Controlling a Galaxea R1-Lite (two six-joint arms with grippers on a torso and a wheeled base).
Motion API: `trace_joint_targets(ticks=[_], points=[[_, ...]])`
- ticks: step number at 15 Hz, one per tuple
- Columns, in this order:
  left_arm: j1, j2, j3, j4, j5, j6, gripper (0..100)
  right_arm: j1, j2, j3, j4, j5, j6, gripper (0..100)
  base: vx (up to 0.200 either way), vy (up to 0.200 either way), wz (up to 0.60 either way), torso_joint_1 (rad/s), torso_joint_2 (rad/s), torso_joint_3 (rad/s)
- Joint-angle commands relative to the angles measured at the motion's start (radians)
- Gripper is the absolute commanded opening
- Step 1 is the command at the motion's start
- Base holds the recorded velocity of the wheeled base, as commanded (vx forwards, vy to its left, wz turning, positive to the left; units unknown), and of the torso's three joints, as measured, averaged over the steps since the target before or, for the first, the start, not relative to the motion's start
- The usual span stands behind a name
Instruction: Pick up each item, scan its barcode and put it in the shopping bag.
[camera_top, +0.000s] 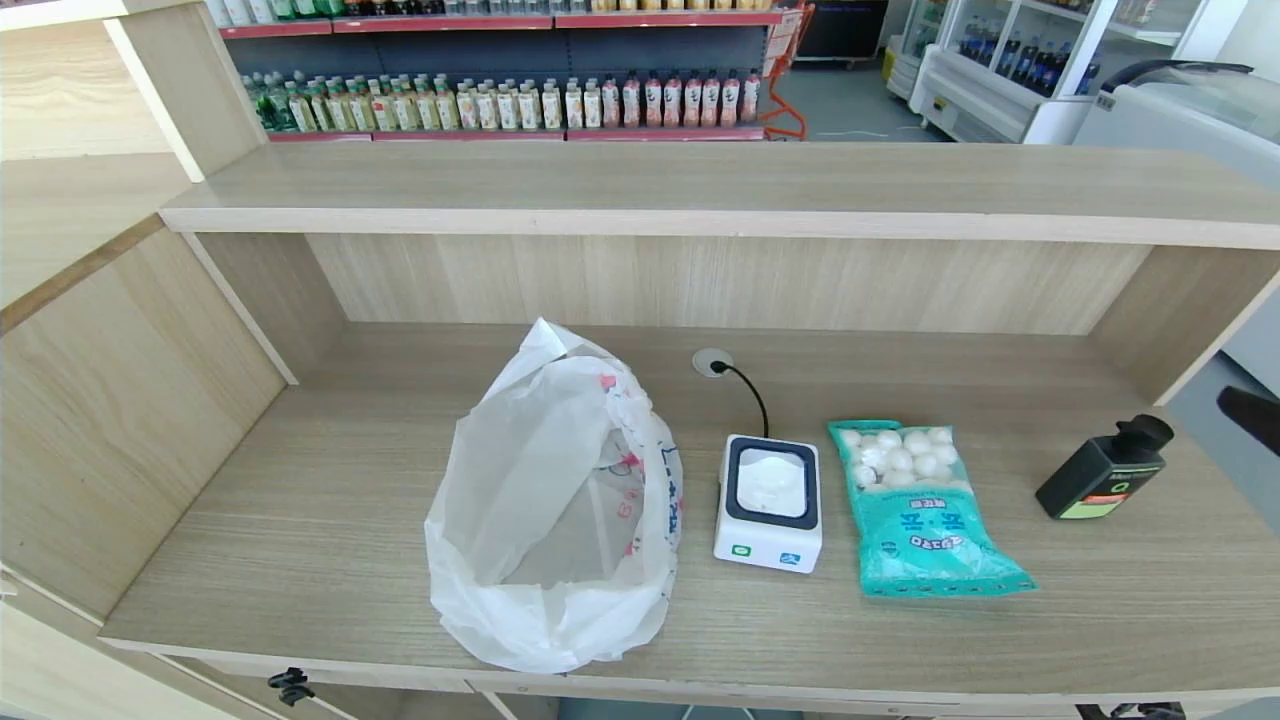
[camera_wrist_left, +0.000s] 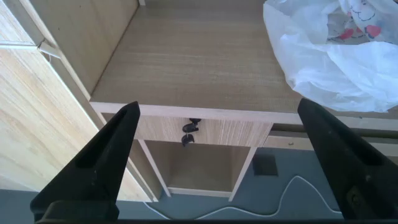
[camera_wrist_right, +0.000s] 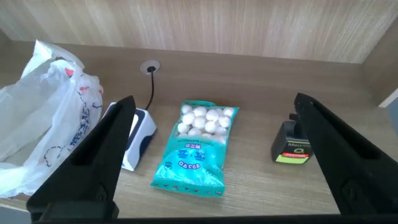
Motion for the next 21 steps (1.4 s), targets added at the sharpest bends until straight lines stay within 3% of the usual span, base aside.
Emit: trace_joint_targets(ticks=[1,5,13,16,19,21], points=[[0.0,0.0,0.0,0.0,0.0,0.0,100,-0.033,0.293,-0.09,-0.036,0.004,-0.001,100,0.0,0.0,0.0,0.0,0.0,0.0],[0.0,0.0,0.0,0.0,0.0,0.0,100,-0.09,0.435,-0.125,-0.048,0.145,-0.011,100,0.0,0.0,0.0,0.0,0.0,0.0],[0.0,0.0,0.0,0.0,0.0,0.0,100,-0.092,0.762,-0.154,-0.129,0.237,-0.043,100,0.0,0.0,0.0,0.0,0.0,0.0],[0.0,0.0,0.0,0.0,0.0,0.0,100,-0.081,0.828,-0.203,-0.004,0.271,-0.077,100,0.0,0.0,0.0,0.0,0.0,0.0],[0.0,0.002,0.0,0.0,0.0,0.0,100,-0.059,0.874,-0.262,0.096,0.372,-0.139,100,0.0,0.0,0.0,0.0,0.0,0.0],[0.0,0.002,0.0,0.0,0.0,0.0,100,-0.049,0.914,-0.288,0.127,0.37,-0.241,100,0.0,0.0,0.0,0.0,0.0,0.0]])
